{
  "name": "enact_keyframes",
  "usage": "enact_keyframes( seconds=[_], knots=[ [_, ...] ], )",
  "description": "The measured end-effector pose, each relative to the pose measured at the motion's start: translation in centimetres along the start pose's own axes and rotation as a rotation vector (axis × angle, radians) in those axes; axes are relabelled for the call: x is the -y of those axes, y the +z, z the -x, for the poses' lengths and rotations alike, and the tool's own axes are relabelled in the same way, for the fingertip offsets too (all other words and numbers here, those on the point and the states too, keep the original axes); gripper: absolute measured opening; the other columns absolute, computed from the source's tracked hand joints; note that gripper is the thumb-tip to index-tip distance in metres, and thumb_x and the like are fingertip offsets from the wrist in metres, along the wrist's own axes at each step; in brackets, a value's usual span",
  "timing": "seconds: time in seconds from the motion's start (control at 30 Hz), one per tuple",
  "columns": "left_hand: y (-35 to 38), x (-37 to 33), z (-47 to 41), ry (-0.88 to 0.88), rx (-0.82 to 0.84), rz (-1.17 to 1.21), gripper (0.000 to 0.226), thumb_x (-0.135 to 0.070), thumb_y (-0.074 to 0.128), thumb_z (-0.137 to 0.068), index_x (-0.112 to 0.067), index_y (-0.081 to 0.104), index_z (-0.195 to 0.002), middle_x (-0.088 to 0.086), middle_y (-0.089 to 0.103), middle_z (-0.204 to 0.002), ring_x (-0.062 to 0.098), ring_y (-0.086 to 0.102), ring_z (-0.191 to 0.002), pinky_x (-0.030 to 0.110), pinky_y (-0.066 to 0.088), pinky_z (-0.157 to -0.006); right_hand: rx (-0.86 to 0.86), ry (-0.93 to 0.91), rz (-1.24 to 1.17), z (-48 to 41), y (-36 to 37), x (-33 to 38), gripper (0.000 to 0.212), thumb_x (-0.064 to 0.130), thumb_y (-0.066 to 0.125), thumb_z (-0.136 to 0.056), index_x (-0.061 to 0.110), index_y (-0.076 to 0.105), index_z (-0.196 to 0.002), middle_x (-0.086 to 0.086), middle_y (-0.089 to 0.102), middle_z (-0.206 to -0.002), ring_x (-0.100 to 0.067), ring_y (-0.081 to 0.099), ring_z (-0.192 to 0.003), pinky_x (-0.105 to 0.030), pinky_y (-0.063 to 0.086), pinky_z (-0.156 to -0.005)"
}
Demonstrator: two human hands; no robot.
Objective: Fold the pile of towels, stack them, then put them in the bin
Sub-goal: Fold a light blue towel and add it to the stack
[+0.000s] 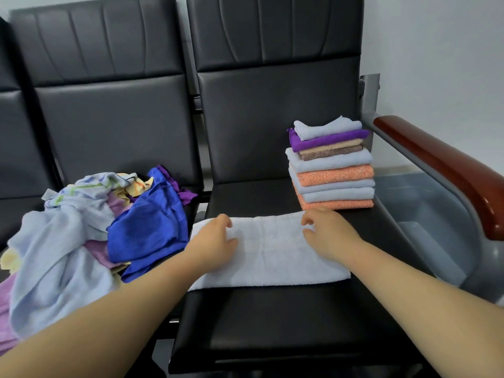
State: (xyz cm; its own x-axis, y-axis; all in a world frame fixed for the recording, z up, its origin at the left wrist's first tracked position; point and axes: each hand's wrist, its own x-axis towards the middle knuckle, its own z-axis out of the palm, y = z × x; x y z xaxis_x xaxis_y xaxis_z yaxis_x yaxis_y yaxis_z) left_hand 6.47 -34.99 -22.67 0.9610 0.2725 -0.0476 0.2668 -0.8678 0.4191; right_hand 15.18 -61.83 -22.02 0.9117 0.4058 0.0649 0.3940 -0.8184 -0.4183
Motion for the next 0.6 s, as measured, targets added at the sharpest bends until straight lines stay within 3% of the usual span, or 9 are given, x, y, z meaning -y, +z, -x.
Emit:
enact_keyframes(
  seconds=[0.1,0.23,0.3,0.33,0.4,0.47,0.5,0.6],
  knots=[
    [1.4,-1.9,1.1,0.101,0.098,-0.043,0.022,-0.032,0.052,-0.093,-0.019,0.037,-0.103,0.003,0.058,-0.101,0.028,0.056,-0.093,0.042,0.046,-0.083,0.163,-0.077,0.131,0.7,0.3,0.5,0.018,0.031,0.052,-0.104,0.028,0.064,-0.117,0.011,0.056,-0.118,-0.011,0.056,-0.099,-0.030,0.051,-0.087],
    [1.9,-3.1,0.4,0.208,0.123,-0.194,0.021,-0.040,0.043,-0.098,-0.020,0.037,-0.093,0.000,0.049,-0.101,0.030,0.050,-0.101,0.043,0.041,-0.089,0.203,-0.042,0.204,1.3,-0.3,0.7,0.023,0.028,0.045,-0.104,0.027,0.067,-0.107,0.008,0.062,-0.108,-0.013,0.058,-0.092,-0.033,0.054,-0.083],
    [2.0,-3.1,-0.7,0.242,0.161,-0.288,0.022,-0.044,0.039,-0.099,-0.022,0.042,-0.102,-0.002,0.049,-0.116,0.028,0.048,-0.119,0.046,0.036,-0.102,0.239,-0.020,0.184,1.8,-0.9,1.1,0.022,0.031,0.047,-0.102,0.028,0.069,-0.099,0.008,0.064,-0.099,-0.013,0.060,-0.087,-0.033,0.055,-0.080],
    [2.1,-3.0,-1.2,0.246,0.175,-0.336,0.027,-0.045,0.037,-0.100,-0.024,0.046,-0.113,-0.001,0.046,-0.134,0.028,0.040,-0.134,0.051,0.029,-0.111,0.266,-0.019,0.175,2.2,-1.2,1.5,0.021,0.032,0.049,-0.100,0.029,0.069,-0.094,0.008,0.064,-0.094,-0.012,0.060,-0.085,-0.034,0.056,-0.079],
    [2.2,-2.6,-2.0,0.214,0.211,-0.411,0.045,-0.049,0.033,-0.100,-0.039,0.040,-0.144,-0.001,0.016,-0.167,0.031,0.008,-0.155,0.062,0.005,-0.120,0.326,-0.054,0.160,3.2,-1.2,1.9,0.021,0.034,0.052,-0.098,0.029,0.070,-0.087,0.009,0.065,-0.090,-0.010,0.061,-0.083,-0.035,0.057,-0.080],
    [2.2,-2.2,-2.4,0.167,0.196,-0.468,0.054,-0.053,0.032,-0.099,-0.053,0.026,-0.153,-0.001,-0.005,-0.171,0.036,-0.006,-0.156,0.065,-0.005,-0.120,0.376,-0.107,0.112,3.9,-1.0,2.2,0.021,0.034,0.054,-0.096,0.029,0.070,-0.084,0.011,0.068,-0.090,-0.009,0.062,-0.086,-0.036,0.058,-0.084],
    [2.3,-2.0,-2.2,0.145,0.163,-0.461,0.055,-0.053,0.034,-0.099,-0.055,0.025,-0.153,0.001,-0.004,-0.171,0.037,-0.003,-0.155,0.064,-0.002,-0.121,0.395,-0.129,0.086,4.2,-0.7,2.3,0.021,0.033,0.055,-0.095,0.027,0.071,-0.082,0.011,0.069,-0.090,-0.008,0.063,-0.087,-0.037,0.058,-0.085],
    [2.5,-2.2,-0.9,0.060,0.030,-0.346,0.052,-0.047,0.046,-0.097,-0.046,0.037,-0.149,0.005,0.023,-0.159,0.037,0.028,-0.141,0.053,0.026,-0.115,0.409,-0.175,0.034,4.7,-0.2,2.7,0.019,0.030,0.057,-0.094,0.026,0.073,-0.085,0.012,0.070,-0.090,-0.007,0.064,-0.087,-0.032,0.057,-0.084]
  ],
)
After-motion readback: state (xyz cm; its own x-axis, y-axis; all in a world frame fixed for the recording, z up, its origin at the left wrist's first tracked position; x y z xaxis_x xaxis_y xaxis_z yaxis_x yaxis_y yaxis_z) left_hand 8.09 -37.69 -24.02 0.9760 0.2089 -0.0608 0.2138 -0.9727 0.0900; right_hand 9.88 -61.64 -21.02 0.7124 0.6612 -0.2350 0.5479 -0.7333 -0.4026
